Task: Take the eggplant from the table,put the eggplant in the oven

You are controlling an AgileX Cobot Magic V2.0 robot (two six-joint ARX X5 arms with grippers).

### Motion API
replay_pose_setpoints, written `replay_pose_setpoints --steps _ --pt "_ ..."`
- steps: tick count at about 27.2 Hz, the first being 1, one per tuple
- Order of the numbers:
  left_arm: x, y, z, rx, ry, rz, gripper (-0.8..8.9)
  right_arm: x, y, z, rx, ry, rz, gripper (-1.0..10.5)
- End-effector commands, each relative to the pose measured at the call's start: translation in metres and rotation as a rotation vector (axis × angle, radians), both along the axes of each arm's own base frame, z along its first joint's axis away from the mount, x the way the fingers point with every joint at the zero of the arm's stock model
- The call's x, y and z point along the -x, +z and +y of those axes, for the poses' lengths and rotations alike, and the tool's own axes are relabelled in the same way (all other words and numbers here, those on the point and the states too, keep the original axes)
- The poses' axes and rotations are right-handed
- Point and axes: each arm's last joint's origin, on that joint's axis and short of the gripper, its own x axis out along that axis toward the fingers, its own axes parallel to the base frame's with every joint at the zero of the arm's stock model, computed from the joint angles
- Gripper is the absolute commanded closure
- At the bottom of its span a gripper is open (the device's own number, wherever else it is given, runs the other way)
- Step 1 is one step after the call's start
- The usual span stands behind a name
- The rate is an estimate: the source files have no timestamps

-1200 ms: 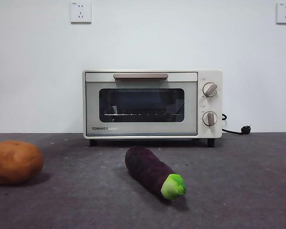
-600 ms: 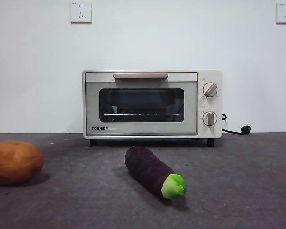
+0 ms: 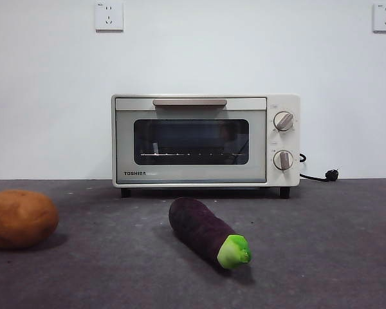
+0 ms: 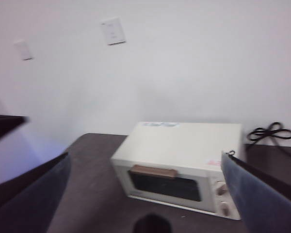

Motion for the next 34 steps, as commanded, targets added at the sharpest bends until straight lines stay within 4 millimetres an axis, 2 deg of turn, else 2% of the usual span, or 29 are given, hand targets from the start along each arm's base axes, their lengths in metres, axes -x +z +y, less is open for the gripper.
replay_pose_setpoints --steps 1,9,16,23,34 --pt "-0.025 -0.014 -0.010 -0.029 -0.052 0.032 8.19 0.002 0.001 0.001 -0.038 0.038 0.010 3.5" --pt "-0.103 -0.073 -0.033 -0.066 -0.098 0.185 8.19 0.003 0.001 0.002 -0.048 0.079 0.019 3.5" --pt "-0.151 -0.125 -0.053 -0.103 -0.119 0.271 8.19 0.004 -0.001 0.002 -0.051 0.084 0.043 3.5" --pt "-0.174 -0.161 -0.074 -0.127 -0.146 0.310 8.19 0.004 -0.002 0.002 -0.052 0.084 0.047 3.5" --pt "-0.188 -0.189 -0.093 -0.188 -0.137 0.301 8.19 0.004 -0.004 0.002 -0.053 0.084 0.070 3.5"
